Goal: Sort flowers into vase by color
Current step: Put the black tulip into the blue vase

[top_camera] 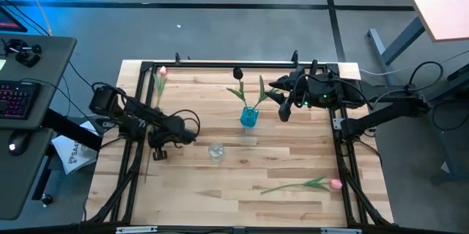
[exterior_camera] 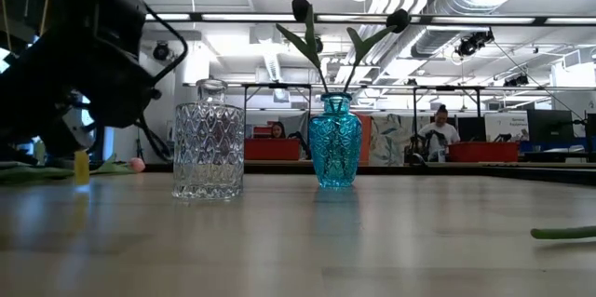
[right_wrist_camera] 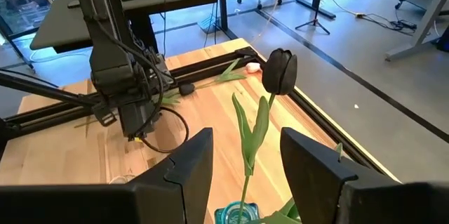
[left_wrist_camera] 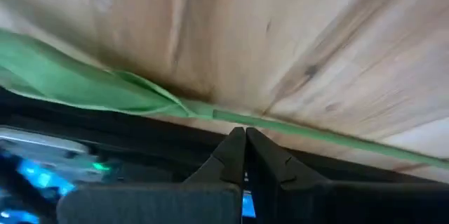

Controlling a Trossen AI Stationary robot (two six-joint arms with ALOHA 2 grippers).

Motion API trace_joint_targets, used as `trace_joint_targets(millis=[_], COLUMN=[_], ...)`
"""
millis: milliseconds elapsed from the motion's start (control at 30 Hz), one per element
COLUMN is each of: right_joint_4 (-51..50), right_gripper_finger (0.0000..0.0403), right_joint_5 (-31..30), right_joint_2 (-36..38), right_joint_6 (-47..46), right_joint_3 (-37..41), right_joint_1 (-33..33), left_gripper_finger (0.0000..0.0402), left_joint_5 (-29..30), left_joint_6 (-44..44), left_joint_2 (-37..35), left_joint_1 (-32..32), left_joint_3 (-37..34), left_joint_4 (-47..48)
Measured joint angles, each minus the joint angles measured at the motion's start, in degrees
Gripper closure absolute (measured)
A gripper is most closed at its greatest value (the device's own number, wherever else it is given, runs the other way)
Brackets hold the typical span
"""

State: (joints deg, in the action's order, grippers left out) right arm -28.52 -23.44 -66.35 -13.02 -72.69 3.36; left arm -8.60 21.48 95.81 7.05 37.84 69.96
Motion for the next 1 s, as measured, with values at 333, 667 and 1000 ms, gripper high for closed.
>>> trace_joint_targets(millis=[333,667,1000], right_joint_4=[0.0,-0.87,-0.87], right_gripper_finger=[0.0242,0.0242,0.0242], right_joint_5=[0.0,0.0,0.02], right_joint_2=[0.0,0.0,-0.02], right_joint_6=[-0.25,-1.07,-1.21], right_joint_3=[0.0,0.0,0.0], right_joint_1=[0.0,0.0,0.0], left_gripper_finger=[0.0401,0.0401,0.0401], left_joint_5=[-2.27,-0.83,4.5], left_joint_6=[2.51,2.35,1.05], left_joint_2=[-0.03,0.06,0.06], left_joint_1=[-0.02,0.15,0.05], left_joint_3=[-3.9,1.64,14.34], left_joint_4=[-4.28,-6.3,-6.2])
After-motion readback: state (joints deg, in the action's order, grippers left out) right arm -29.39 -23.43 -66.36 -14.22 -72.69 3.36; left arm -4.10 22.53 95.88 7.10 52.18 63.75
